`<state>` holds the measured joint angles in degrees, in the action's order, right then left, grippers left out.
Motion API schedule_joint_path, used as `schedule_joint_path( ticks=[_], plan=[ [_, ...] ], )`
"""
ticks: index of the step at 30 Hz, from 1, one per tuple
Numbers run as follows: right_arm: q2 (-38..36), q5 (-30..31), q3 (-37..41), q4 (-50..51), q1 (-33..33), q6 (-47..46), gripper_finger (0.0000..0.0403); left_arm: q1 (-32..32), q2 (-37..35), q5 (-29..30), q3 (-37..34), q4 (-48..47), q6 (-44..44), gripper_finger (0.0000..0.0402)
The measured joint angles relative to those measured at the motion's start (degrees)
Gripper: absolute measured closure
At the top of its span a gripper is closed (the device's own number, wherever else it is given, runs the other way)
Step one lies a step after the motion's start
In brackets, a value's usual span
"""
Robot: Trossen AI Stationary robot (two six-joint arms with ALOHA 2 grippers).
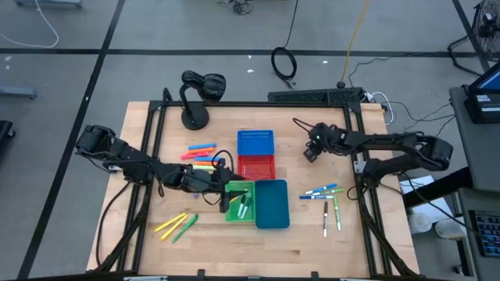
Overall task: Pick & Place Markers
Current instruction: Put the small green highlighter pen into the green bin
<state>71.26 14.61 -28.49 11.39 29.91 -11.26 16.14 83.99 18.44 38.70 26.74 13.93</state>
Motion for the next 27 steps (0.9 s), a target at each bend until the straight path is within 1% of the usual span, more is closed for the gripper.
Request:
schedule_joint_path(
  ticks=[5,12,19,23,27],
  plan=[
    [-2.23,0.29,0.00,0.44,0.02,0.05,0.0259,0.00,0.00,-0.16,0.00,0.00,0.00,0.0167],
    [-2.02,0.49,0.11,2.38,0.73,1.03,0.0259,0.00,0.00,-0.15,0.00,0.00,-0.02,0.0167],
    [-2.01,0.26,4.36,-0.84,2.81,2.71,0.0262,0.00,0.00,-0.15,0.00,0.00,-0.02,0.0167],
    [-2.16,0.05,5.11,-1.28,3.43,3.00,0.0262,0.00,0.00,-0.15,0.00,0.02,-0.02,0.0167],
    [-2.16,-3.82,5.13,-1.89,3.52,2.98,0.0262,0.00,0.00,-0.15,0.00,0.02,-0.04,0.0167]
  ],
)
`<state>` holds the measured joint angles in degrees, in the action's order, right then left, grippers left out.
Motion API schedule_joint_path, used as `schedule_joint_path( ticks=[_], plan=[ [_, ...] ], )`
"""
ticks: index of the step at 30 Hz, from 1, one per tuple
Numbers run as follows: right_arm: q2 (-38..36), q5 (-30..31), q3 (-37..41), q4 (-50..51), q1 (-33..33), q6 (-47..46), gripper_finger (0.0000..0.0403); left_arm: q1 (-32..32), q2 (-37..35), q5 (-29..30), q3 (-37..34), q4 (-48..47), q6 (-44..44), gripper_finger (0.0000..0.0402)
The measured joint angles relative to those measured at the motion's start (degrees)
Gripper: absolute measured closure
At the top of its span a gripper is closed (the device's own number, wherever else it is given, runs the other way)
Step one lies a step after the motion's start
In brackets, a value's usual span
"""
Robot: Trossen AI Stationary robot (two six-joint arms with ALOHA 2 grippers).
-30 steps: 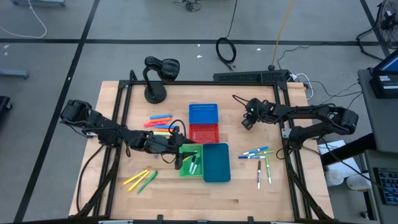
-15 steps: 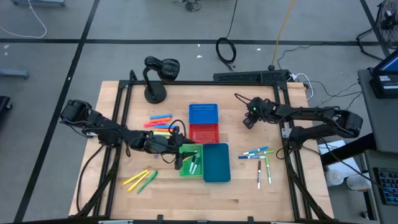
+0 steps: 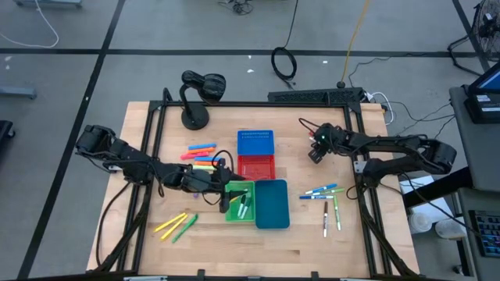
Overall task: Pick & Place Markers
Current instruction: Put the small green highlighter pen into the green bin
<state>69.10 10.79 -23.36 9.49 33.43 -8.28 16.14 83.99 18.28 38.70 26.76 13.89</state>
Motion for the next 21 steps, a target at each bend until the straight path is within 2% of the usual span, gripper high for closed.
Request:
schedule_joint_path(
  ticks=[7,16,21],
  plan=[
    [0.04,-6.00,0.01,0.20,-0.09,0.29,0.0276,0.00,0.00,0.02,0.00,-0.01,0.00,0.0167],
    [0.04,-7.84,0.01,1.51,-0.11,3.09,0.0371,0.00,0.00,0.02,0.00,-0.02,0.00,0.0167],
    [0.04,-8.13,0.01,1.32,-0.13,4.52,0.0377,0.00,0.00,0.02,0.00,-0.02,0.01,0.0167]
  ],
)
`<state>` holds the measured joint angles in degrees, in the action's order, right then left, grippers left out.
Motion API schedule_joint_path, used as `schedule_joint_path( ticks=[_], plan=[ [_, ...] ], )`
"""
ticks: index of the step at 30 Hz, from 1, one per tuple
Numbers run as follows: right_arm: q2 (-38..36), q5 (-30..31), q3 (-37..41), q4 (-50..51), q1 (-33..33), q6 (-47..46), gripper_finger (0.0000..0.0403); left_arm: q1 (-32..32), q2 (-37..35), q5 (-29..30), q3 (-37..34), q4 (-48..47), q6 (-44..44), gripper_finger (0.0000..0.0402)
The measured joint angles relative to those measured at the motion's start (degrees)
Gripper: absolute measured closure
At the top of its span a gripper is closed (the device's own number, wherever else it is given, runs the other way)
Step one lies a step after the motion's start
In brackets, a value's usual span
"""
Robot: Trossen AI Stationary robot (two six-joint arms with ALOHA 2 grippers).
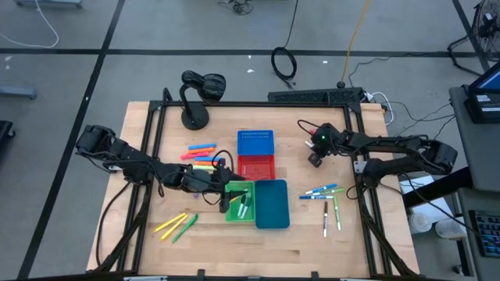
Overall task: Pick & Place Markers
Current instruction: Put the small green highlighter pen into the green bin
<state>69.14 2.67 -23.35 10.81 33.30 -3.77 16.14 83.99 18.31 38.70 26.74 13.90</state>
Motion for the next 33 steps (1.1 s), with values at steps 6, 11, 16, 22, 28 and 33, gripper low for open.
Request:
schedule_joint_path(
  ticks=[6,11,16,22,28,33],
  plan=[
    [-1.48,-5.69,0.36,-4.52,-0.51,0.84,0.0377,0.00,0.00,0.01,0.00,0.00,0.00,0.0167],
    [-6.07,-8.89,0.28,-9.38,-3.71,0.14,0.0377,0.00,0.00,0.02,0.00,-0.03,0.00,0.0167],
    [-12.26,-9.33,0.26,-13.56,-8.84,-0.11,0.0377,0.00,0.00,0.02,0.00,-0.04,-0.01,0.0167],
    [-16.22,-13.28,0.26,-22.83,-17.48,0.18,0.0375,-0.01,-0.02,0.31,0.00,0.00,-0.02,0.0167],
    [-15.12,-13.50,0.17,-34.19,-26.22,3.17,0.0377,-0.22,0.00,6.81,0.00,5.50,-0.33,0.0167],
    [-12.85,-13.50,0.16,-44.92,-31.67,4.77,0.0377,-2.03,0.03,5.50,0.03,20.36,-4.54,0.0167]
  ],
)
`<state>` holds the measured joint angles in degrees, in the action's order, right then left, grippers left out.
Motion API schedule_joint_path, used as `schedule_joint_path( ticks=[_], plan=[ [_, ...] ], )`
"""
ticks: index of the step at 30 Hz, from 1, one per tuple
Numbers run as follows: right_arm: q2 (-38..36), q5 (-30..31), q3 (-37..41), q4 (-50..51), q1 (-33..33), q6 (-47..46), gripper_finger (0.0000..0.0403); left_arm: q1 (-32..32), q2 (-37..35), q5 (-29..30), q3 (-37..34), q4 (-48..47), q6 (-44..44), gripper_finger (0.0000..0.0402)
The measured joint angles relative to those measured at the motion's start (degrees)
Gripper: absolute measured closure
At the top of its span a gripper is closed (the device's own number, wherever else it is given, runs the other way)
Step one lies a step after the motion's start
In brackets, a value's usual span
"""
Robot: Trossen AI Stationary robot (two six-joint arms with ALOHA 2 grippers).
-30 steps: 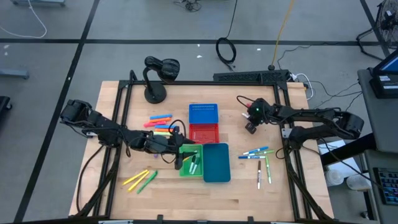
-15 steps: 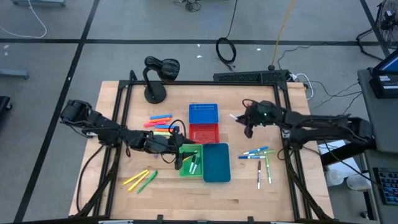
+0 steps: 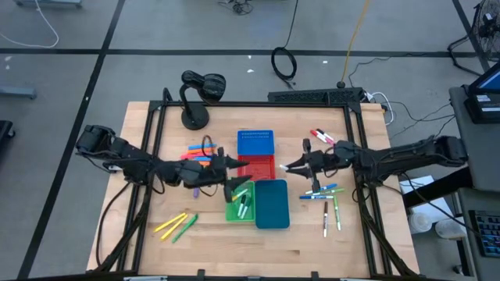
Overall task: Pick & Place Markers
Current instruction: Put the small green highlighter pen into the green bin
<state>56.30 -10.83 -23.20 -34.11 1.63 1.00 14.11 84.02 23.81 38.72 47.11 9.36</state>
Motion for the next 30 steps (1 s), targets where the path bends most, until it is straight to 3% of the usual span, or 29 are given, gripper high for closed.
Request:
schedule_joint_path(
  ticks=[7,17,23,30],
  plan=[
    [5.96,0.07,-0.07,-14.08,-5.84,1.54,0.0377,-1.30,5.53,-8.77,1.61,13.81,-9.76,0.0167],
    [14.74,0.11,-5.23,-16.59,-10.44,5.65,0.0377,-0.85,19.16,-10.36,13.91,13.89,-26.72,0.0167],
    [16.60,0.20,-6.32,-16.39,-11.15,6.91,0.0377,-0.85,21.89,-12.41,18.47,12.53,-26.65,0.0167],
    [16.60,0.20,-6.32,-15.96,-11.15,7.03,0.0377,-0.85,21.88,-12.32,18.92,10.75,-22.12,0.0167]
  ],
)
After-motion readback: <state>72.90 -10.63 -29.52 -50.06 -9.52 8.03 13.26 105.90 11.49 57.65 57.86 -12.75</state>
